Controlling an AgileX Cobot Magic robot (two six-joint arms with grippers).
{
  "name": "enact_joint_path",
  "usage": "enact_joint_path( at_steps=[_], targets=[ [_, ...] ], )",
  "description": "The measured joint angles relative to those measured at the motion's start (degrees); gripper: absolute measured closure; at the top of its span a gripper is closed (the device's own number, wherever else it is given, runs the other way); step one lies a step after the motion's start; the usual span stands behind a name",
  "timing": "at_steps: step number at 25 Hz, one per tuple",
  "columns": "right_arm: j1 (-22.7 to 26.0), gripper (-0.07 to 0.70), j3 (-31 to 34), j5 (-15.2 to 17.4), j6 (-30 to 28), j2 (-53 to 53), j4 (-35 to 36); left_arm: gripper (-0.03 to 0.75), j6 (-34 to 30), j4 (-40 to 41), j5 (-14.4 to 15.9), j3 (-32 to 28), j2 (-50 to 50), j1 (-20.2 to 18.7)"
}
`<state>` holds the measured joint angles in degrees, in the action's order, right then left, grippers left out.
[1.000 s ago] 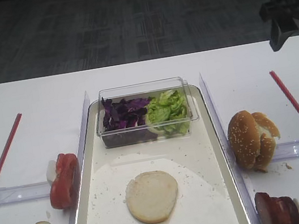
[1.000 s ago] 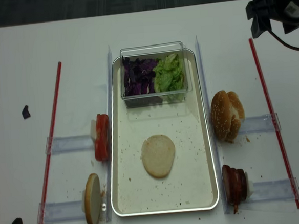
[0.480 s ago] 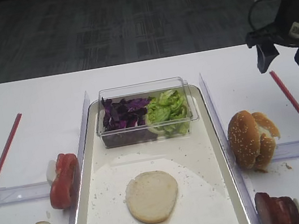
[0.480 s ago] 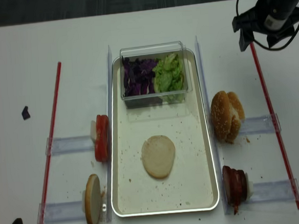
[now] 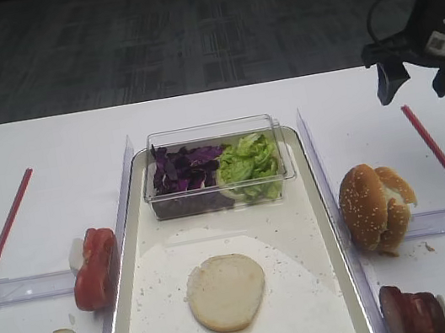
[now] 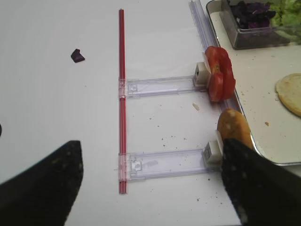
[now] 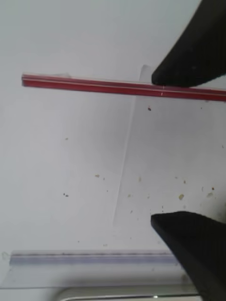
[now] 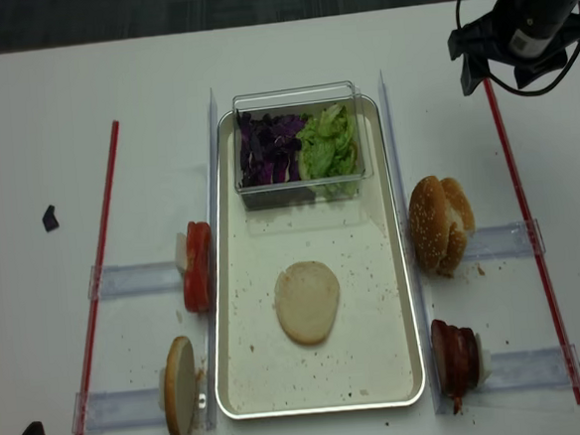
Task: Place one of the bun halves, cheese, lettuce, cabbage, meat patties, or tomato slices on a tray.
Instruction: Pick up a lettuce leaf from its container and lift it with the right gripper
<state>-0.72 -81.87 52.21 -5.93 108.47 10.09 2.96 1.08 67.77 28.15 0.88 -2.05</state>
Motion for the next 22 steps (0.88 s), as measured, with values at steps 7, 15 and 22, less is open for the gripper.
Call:
enact_joint_path(
  at_steps=[7, 15, 22],
  targets=[
    [-0.6, 0.081, 0.0, -0.4, -2.3, 0.0, 3.8, 0.161, 0.0, 0.0, 0.0, 0.0, 0.0, 0.0],
    [-5.6, 0.090, 0.0, -1.0, -3.8, 0.0, 3.8, 0.161, 0.0, 0.0, 0.0, 0.0, 0.0, 0.0],
    [-11.9, 0.091, 0.0, -1.7, -3.8, 0.0, 3.7, 0.161, 0.0, 0.0, 0.0, 0.0, 0.0, 0.0]
  ],
)
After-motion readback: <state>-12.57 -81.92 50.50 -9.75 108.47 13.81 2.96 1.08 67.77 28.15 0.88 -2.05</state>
